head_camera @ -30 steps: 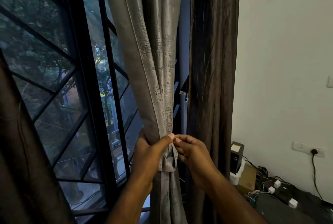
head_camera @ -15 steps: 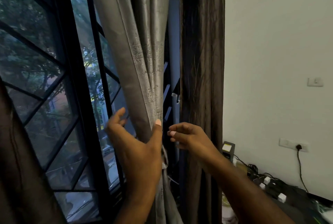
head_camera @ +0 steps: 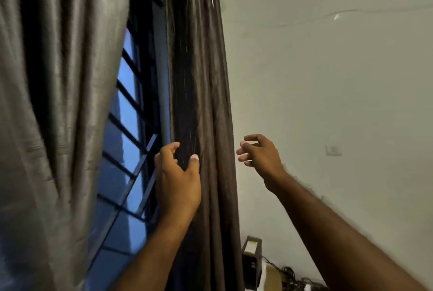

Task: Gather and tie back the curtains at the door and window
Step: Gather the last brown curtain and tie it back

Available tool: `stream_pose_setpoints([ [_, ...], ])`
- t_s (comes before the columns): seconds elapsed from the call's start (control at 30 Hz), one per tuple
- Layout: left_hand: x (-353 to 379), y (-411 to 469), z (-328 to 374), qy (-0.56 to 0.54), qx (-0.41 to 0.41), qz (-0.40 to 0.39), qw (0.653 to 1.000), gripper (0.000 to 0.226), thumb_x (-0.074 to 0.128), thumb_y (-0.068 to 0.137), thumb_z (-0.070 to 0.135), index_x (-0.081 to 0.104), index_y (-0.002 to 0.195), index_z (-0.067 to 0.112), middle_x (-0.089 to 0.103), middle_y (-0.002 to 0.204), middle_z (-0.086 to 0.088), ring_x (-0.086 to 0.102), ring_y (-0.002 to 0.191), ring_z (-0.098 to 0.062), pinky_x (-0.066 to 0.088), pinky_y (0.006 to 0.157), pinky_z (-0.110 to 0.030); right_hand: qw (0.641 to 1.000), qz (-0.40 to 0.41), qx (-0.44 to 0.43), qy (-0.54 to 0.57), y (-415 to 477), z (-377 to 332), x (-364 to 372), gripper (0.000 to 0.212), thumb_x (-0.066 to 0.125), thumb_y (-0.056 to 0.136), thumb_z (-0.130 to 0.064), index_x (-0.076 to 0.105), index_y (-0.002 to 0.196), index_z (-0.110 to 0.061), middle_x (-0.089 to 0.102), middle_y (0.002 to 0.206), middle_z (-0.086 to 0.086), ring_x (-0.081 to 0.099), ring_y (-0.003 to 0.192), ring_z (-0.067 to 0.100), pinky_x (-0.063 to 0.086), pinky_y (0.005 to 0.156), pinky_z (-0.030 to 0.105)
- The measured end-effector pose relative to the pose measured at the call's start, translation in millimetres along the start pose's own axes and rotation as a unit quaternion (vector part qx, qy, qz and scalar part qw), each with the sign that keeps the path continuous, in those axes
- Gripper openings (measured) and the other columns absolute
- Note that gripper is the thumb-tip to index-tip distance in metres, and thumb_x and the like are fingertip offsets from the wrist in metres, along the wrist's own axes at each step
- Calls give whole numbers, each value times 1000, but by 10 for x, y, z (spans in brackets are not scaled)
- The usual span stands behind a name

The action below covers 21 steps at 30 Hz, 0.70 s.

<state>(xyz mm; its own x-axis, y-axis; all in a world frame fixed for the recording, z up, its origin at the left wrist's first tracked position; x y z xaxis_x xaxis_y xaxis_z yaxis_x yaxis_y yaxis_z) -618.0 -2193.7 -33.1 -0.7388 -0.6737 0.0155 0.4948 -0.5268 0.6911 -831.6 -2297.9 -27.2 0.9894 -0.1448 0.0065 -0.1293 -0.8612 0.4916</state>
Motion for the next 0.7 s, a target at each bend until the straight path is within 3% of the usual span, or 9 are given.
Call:
stream_pose_setpoints([
  [0.13, 515, 731, -142, 118, 32, 27, 992, 67, 67, 86, 38, 36, 143, 21, 36, 148, -8, 44, 131, -31, 43, 102, -51, 999, 30, 4, -37, 872, 220, -218, 32, 61, 95, -26, 57, 124, -11, 72, 98, 15, 64, 78, 20, 53, 76, 36],
  [0.27, 1038, 1363, -190, 201, 72, -13, 977, 95, 71, 79, 54, 17, 152, 27, 16, 157, -9, 32, 138, -37, 39, 103, -61, 993, 33, -7, -111, 1694, 309, -236, 46, 62, 94, -35, 51, 133, -13, 67, 118, 15, 64, 107, 29, 52, 99, 46],
  [0.4, 1349, 1710, -406, 265, 79, -41, 960, 114, 75, 71, 61, 0, 153, 35, -2, 162, -9, 16, 145, -41, 31, 108, -66, 988, 23, -27, -151, 2372, 375, -68, 51, 58, 97, -36, 44, 140, -12, 62, 125, 14, 58, 102, 24, 46, 93, 36],
  [0.47, 1438, 1823, -527, 272, 85, -49, 957, 118, 79, 71, 53, -5, 152, 39, -7, 162, -6, 19, 144, -41, 40, 103, -63, 987, 15, -27, -155, 2692, 460, 82, 53, 55, 99, -34, 39, 144, -11, 60, 131, 17, 58, 114, 30, 44, 97, 37],
  [0.57, 1519, 1946, -668, 271, 107, -40, 956, 117, 81, 75, 23, -5, 152, 42, -4, 159, -2, 37, 133, -41, 54, 81, -50, 989, -5, -21, -148, 3078, 622, 334, 55, 50, 102, -33, 32, 149, -10, 55, 140, 20, 53, 128, 35, 42, 103, 38],
  [0.7, 1559, 2077, -787, 225, 121, 8, 967, 117, 63, 69, -12, 4, 151, 47, 13, 154, 3, 60, 91, -34, 46, 58, -34, 991, -48, -10, -122, 3409, 855, 686, 63, 44, 105, -34, 17, 156, -10, 40, 154, 20, 44, 138, 35, 40, 111, 38],
])
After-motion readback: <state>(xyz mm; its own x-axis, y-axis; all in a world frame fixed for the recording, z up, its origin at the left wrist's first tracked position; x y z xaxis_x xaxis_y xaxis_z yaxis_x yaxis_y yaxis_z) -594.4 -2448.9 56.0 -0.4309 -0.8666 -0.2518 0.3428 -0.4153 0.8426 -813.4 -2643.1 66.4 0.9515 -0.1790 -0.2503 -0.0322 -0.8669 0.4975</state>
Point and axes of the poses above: each hand's wrist, its own y-axis towards the middle knuckle, its own x-axis out of the palm, z = x × y, the point moved 7 cm from there along y, towards the middle knuckle
